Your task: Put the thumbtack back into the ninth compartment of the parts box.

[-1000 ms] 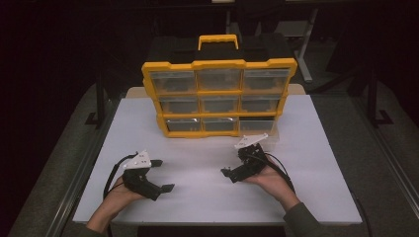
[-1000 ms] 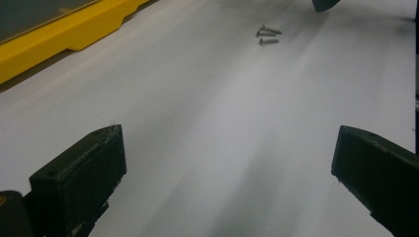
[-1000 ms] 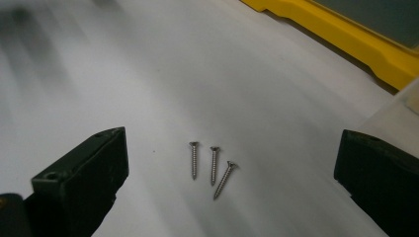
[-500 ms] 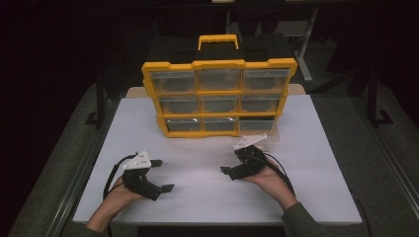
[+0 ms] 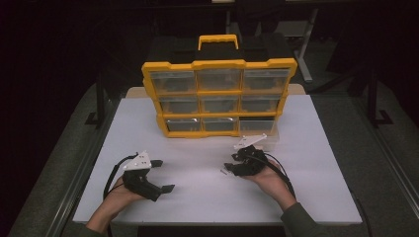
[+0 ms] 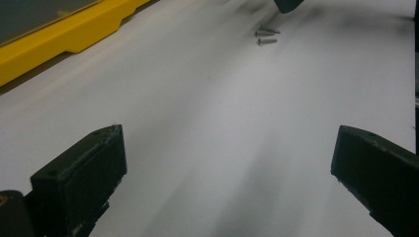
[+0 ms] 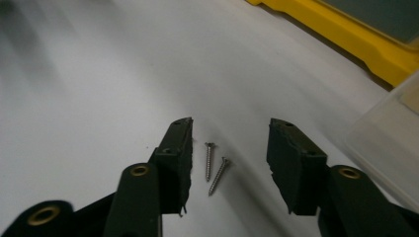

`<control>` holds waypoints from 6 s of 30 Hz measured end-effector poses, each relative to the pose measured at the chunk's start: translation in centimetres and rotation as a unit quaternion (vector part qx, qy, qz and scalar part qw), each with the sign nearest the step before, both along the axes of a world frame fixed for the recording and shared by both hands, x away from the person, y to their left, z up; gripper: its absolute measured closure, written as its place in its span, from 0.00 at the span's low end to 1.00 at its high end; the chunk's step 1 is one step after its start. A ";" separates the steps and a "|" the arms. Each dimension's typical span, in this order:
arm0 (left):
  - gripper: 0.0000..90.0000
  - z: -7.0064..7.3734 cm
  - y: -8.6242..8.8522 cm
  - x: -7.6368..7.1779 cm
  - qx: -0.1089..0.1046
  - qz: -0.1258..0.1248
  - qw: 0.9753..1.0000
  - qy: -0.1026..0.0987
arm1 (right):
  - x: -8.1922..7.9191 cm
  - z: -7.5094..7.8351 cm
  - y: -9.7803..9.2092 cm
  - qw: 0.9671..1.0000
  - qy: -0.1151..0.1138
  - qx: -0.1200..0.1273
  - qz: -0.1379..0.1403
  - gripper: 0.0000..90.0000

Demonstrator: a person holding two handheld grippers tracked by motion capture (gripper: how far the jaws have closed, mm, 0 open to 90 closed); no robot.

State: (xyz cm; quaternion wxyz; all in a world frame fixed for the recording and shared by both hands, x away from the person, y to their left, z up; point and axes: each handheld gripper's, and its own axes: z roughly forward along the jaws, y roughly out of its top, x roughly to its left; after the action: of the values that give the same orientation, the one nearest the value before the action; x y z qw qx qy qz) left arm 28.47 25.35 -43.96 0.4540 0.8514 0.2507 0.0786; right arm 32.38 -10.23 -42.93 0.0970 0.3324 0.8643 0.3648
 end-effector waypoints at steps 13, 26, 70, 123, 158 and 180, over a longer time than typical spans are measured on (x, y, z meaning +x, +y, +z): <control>0.01 -0.1 0.0 0.1 0.000 0.001 1.000 0.004 | 0.1 -0.8 0.3 0.999 0.020 -0.025 0.004 0.78; 0.01 -0.2 0.1 0.1 0.000 -0.002 1.000 0.007 | 0.4 -1.6 0.6 0.999 0.031 -0.036 0.007 0.87; 0.01 -0.3 0.0 0.0 -0.001 -0.002 1.000 0.003 | 0.0 -0.5 -0.4 0.999 0.034 -0.026 0.022 0.95; 0.01 -0.4 0.1 0.0 -0.008 -0.003 1.000 0.002 | 0.6 6.5 -2.5 0.997 0.028 -0.017 0.064 0.95; 0.01 -0.5 0.0 0.0 -0.004 -0.007 1.000 0.001 | 6.4 9.3 -4.7 1.000 0.004 -0.026 -0.010 0.95; 0.01 -0.5 0.0 -0.1 -0.004 -0.008 1.000 0.002 | 8.2 7.2 -4.2 0.998 0.025 -0.059 -0.030 0.91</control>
State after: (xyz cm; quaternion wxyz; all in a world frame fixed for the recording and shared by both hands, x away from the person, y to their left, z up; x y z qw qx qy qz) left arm 28.42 25.34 -44.49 0.4578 0.8517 0.2447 0.0720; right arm 40.54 -14.46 -35.78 0.1058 0.3608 0.8760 0.3021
